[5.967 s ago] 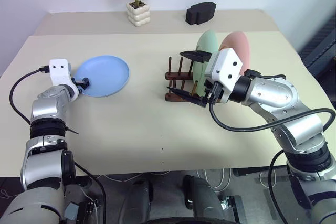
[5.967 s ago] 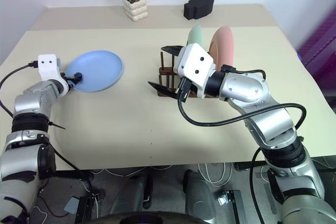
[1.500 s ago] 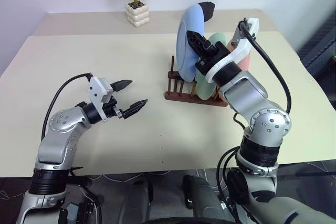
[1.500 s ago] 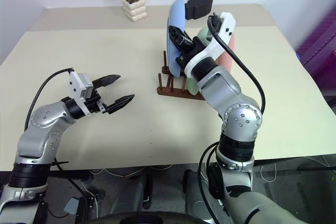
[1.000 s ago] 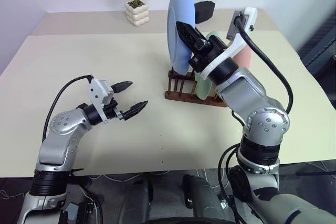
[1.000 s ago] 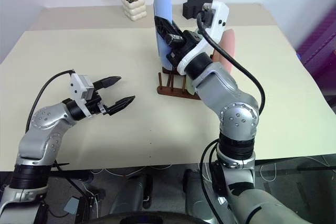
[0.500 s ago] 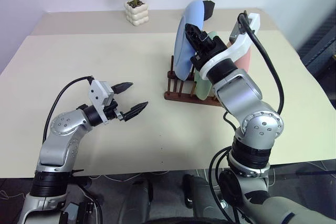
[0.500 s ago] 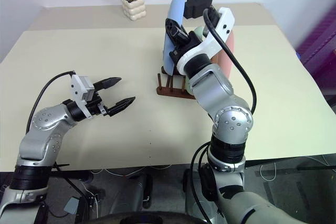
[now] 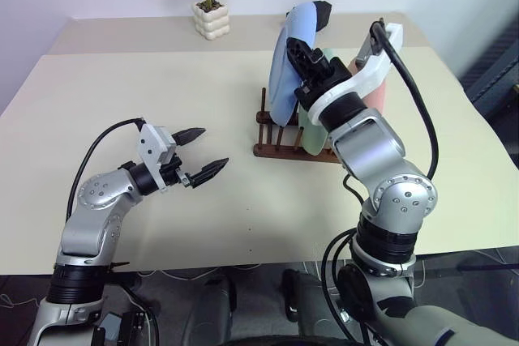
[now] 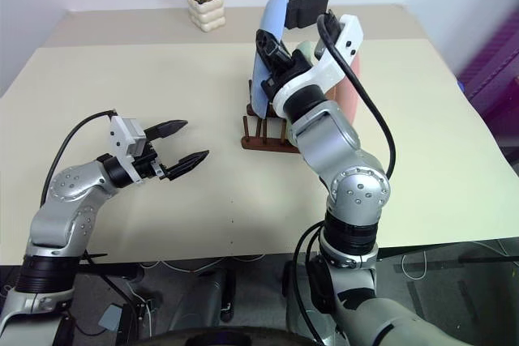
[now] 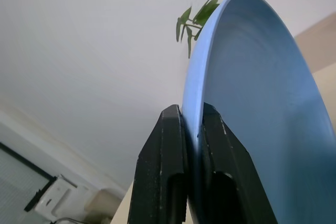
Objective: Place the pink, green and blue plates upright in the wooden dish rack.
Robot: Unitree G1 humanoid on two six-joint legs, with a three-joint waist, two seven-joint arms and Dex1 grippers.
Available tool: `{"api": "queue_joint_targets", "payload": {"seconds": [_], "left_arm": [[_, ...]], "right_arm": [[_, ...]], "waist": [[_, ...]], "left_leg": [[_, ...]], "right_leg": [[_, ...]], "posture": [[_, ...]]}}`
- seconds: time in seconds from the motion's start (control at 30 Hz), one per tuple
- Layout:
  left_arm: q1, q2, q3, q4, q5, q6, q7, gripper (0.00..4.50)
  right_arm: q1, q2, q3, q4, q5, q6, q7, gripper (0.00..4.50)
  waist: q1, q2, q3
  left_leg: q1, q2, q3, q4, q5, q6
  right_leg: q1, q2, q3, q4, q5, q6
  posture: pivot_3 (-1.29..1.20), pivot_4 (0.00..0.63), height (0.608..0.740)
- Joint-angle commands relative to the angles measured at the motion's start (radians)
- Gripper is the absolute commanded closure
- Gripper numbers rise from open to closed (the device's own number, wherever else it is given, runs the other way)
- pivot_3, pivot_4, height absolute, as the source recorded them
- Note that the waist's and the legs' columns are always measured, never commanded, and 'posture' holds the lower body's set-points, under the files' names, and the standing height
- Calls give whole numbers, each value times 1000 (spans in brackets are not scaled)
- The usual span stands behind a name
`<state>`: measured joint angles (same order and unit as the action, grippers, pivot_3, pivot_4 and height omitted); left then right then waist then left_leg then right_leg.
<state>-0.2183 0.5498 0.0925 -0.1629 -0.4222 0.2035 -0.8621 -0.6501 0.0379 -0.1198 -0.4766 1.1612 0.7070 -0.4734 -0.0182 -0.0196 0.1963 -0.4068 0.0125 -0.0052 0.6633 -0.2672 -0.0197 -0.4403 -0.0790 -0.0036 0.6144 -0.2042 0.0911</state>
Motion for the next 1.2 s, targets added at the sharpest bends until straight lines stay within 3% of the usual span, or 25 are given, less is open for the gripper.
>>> {"api": "queue_joint_targets", "payload": {"seconds": [0.03, 0.7, 0.8, 1.03, 1.2], "left_arm": [[-6, -1, 3, -16, 5, -26, 1, 28], [-8, 2, 3, -16, 1, -25, -3, 28], [-6, 2, 2, -19, -4, -19, -6, 0], [-2, 1, 1, -21, -3, -19, -6, 0], [-3, 1, 0, -20, -3, -19, -6, 0]], "right_arm": [[-27, -2, 13, -46, 9, -21, 21, 4500], [13, 33, 9, -8, 72, -29, -85, 4500], [12, 28, 10, -2, 81, -25, -93, 3430], [1, 7, 16, 6, 81, -18, -86, 53], [-13, -34, 22, 6, 54, -14, -52, 53]], "waist": [[0, 0, 0], [0, 0, 0], [0, 0, 0], [0, 0, 0], [0, 0, 0]], "left_leg": [[0, 0, 0, 0, 0, 0], [0, 0, 0, 0, 0, 0], [0, 0, 0, 0, 0, 0], [0, 0, 0, 0, 0, 0], [0, 0, 0, 0, 0, 0]], "right_leg": [[0, 0, 0, 0, 0, 0], [0, 0, 0, 0, 0, 0], [0, 0, 0, 0, 0, 0], [0, 0, 0, 0, 0, 0], [0, 0, 0, 0, 0, 0]], "posture": [[0, 150, 740], [0, 150, 740], [0, 150, 740], [0, 150, 740], [0, 150, 740]]}}
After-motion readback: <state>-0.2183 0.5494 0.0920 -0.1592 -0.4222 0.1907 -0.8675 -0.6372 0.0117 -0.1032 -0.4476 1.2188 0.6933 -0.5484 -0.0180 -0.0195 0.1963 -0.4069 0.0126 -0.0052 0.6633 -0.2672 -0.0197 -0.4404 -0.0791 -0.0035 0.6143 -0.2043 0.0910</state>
